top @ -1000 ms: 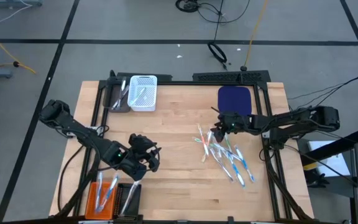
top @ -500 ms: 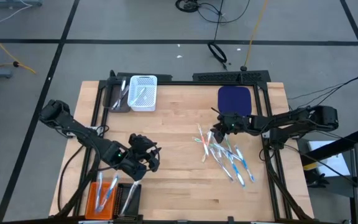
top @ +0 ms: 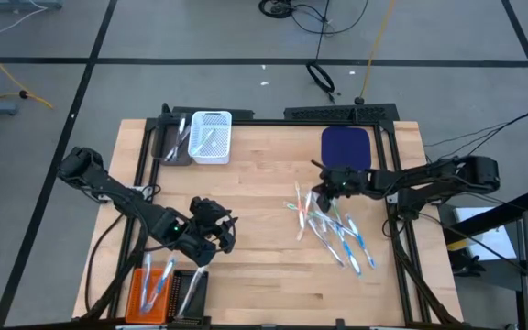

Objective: Pick & Place Toothbrushes
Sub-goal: Put the orange toothbrush into the black bin, then put the green toothbrush into the white bin

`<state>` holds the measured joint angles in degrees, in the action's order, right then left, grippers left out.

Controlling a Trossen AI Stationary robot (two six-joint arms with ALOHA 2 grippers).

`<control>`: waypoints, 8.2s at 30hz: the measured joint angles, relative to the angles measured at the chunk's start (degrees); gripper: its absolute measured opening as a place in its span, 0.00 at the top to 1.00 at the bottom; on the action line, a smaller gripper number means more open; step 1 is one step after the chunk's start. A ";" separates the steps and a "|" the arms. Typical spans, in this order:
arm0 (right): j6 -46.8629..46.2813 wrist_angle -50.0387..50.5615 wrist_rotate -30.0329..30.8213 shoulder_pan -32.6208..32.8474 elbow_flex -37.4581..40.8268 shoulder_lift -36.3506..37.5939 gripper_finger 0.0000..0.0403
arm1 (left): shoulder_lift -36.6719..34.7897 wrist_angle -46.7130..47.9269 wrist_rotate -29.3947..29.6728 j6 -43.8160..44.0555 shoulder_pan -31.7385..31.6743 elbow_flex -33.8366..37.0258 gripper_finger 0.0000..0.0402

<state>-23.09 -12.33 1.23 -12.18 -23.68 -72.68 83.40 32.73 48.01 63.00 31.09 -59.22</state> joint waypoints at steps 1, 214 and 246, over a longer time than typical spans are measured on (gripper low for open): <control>0.02 -0.47 0.04 -0.08 -0.02 0.35 1.00 | 0.00 0.02 0.00 0.00 0.00 0.00 0.64; 23.55 -13.95 14.09 28.05 -2.19 17.51 0.71 | 9.81 5.62 -7.54 48.63 33.77 0.00 0.86; -20.39 30.68 14.99 10.99 -0.06 16.31 0.71 | 8.57 0.82 2.64 17.94 13.07 0.00 0.86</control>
<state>-43.48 18.35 16.22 -1.19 -23.75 -56.37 91.96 33.55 50.65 80.94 44.16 -59.22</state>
